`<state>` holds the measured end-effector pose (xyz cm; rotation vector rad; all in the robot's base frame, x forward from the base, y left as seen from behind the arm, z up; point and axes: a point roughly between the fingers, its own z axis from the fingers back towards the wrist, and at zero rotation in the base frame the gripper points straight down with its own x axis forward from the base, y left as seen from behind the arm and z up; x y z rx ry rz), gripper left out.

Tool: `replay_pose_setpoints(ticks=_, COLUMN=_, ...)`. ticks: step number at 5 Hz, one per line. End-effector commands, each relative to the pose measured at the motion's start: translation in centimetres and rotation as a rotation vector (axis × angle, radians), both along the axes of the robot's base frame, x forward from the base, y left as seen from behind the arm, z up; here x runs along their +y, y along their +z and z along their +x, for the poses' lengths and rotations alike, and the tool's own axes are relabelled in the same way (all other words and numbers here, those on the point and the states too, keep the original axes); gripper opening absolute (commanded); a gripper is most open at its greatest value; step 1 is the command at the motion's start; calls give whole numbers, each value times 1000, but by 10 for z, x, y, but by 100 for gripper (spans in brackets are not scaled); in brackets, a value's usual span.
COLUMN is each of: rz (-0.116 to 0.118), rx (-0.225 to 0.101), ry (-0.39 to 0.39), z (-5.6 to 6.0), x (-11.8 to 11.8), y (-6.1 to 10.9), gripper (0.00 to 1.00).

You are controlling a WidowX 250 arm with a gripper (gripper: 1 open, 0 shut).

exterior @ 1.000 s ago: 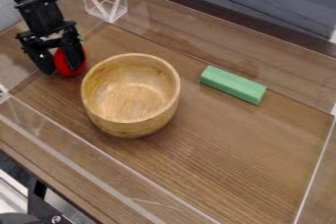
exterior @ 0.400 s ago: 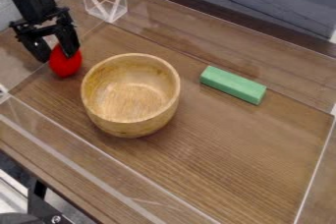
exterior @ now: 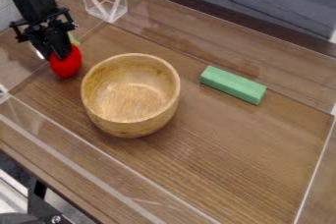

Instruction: Move the red object to the right

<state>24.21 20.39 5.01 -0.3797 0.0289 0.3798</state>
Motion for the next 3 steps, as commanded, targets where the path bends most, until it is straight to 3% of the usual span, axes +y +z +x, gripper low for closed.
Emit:
replay_pose_setpoints(ticks=1, rz=76, rx=-96, ry=-20, z=7, x=-11, y=52, gripper=0)
replay_pose_setpoints(ticks=2, rz=74, rx=-135, ry=-55, z=9, x=-37, y=82, gripper=0)
replay_pose_setpoints(ticks=3, rz=51, rx=-154, ry=-189, z=22, x=-72, y=89, gripper=0)
